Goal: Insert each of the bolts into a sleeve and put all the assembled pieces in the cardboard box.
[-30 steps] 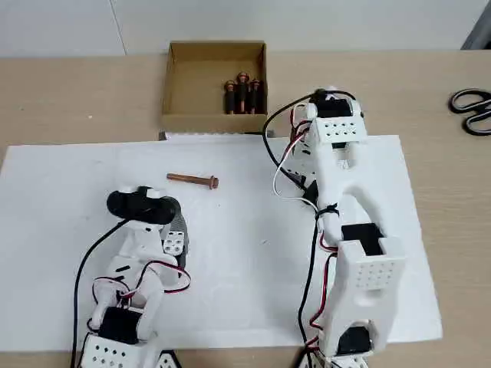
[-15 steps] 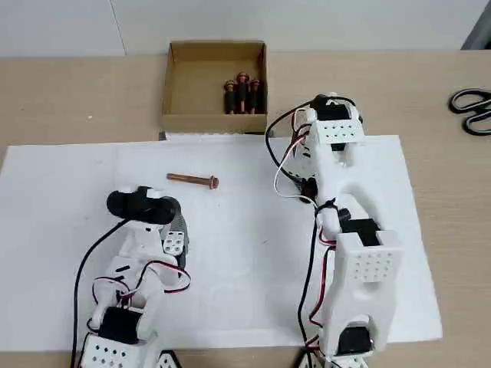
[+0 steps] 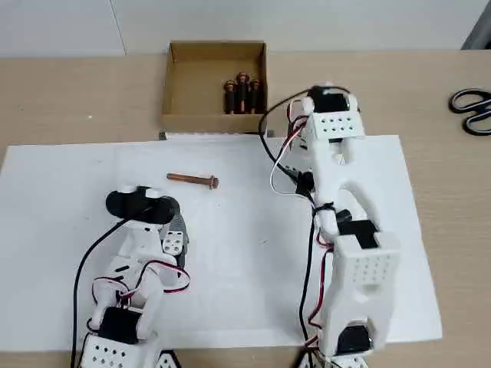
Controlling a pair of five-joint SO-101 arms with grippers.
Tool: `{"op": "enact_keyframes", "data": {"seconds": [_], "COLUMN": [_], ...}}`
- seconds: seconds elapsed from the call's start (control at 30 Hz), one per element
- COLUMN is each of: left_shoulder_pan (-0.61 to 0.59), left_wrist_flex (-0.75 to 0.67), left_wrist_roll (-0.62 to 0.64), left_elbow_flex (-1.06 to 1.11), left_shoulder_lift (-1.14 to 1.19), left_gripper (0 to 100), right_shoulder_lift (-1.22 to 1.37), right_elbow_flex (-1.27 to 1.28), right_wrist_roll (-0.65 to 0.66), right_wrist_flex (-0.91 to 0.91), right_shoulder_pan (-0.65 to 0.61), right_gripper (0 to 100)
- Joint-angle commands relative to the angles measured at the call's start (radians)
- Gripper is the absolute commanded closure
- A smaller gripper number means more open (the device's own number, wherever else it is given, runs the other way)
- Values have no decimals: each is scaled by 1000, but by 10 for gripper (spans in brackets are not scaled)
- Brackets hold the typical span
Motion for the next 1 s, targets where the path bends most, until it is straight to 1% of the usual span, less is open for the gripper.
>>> {"op": "enact_keyframes", "data": {"seconds": [0.0, 0.1, 0.2, 0.27, 0.33, 0.47, 0.6, 0.67, 0.77, 0.87, 0.97], "left_shoulder_pan": [-6, -5, 12, 31, 31, 12, -15, -18, -15, -14, -14], "left_wrist_flex": [8, 26, 92, 140, 175, 198, 275, 324, 388, 451, 514], "left_wrist_roll": [3, 60, 61, 60, 60, 43, 5, -34, -127, -255, -379], "left_elbow_flex": [-13, -113, -266, -361, -450, -642, -905, -1023, -1147, -1224, -1256], "left_shoulder_lift": [-8, 0, 21, 84, 195, 482, 744, 861, 1016, 1134, 1203], "left_gripper": [993, 992, 992, 992, 994, 994, 994, 994, 994, 994, 994], "right_shoulder_lift": [-148, -222, -275, -305, -335, -386, -423, -441, -472, -506, -529], "right_elbow_flex": [-49, -11, 61, 120, 176, 282, 344, 377, 422, 448, 465], "right_wrist_roll": [8, 8, 8, 8, 8, 8, 32, 69, 100, 117, 121], "right_wrist_flex": [48, 50, 51, 51, 51, 45, 45, 45, 45, 44, 44], "right_shoulder_pan": [-10, 2, 24, 48, 74, 137, 213, 248, 280, 297, 300], "right_gripper": [996, 996, 996, 996, 996, 996, 996, 996, 996, 996, 996]}}
